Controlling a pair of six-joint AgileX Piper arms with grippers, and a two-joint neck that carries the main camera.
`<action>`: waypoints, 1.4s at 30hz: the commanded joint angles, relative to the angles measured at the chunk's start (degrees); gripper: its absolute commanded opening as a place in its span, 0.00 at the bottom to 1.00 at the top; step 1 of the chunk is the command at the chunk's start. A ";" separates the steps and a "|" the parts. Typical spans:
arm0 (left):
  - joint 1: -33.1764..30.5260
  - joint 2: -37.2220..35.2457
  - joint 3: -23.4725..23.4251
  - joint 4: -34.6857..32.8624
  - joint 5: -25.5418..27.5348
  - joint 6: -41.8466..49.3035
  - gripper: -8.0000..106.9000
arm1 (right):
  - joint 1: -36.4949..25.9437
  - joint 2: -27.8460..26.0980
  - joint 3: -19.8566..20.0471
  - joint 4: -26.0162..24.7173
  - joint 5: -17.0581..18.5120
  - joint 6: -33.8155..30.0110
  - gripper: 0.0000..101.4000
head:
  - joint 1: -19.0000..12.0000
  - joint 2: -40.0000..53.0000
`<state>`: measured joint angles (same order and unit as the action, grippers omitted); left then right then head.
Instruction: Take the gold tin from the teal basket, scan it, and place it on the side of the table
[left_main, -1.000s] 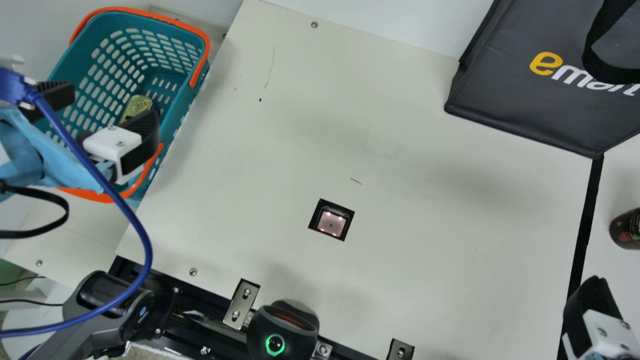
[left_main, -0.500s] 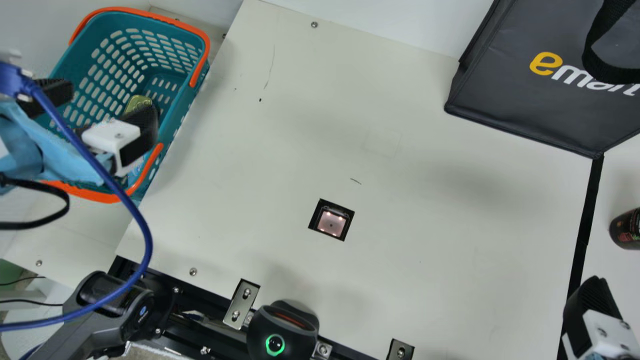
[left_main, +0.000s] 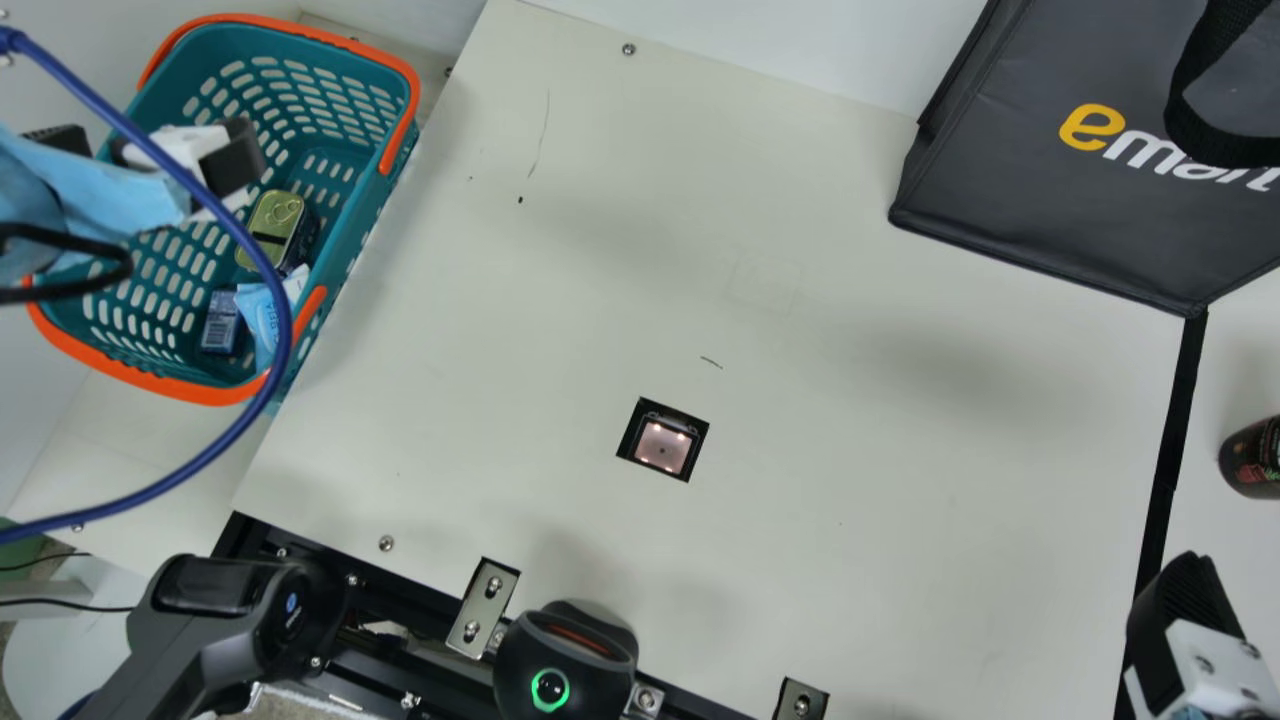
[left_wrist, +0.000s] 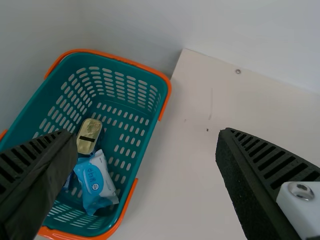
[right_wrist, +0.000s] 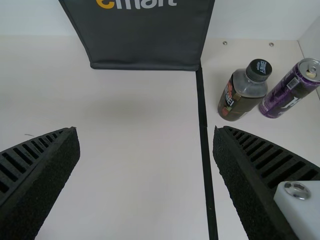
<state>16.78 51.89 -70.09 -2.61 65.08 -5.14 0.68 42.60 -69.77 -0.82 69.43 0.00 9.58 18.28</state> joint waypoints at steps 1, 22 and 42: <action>4.20 0.98 0.14 -1.04 -0.10 1.96 0.85 | 0.00 0.00 0.00 0.00 0.00 0.00 0.94 | -1.66 0.14; 16.57 18.84 -3.76 -9.34 -0.45 28.50 0.85 | 0.00 0.00 0.00 0.00 0.00 0.00 0.94 | -1.66 0.14; 16.23 40.48 -5.59 -7.57 -7.44 38.57 0.85 | 0.00 0.00 0.00 0.00 0.00 0.00 0.94 | -1.66 0.14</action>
<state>33.11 91.12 -75.90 -10.35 58.38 33.34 0.68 42.60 -69.77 -0.82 69.43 0.00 9.58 18.19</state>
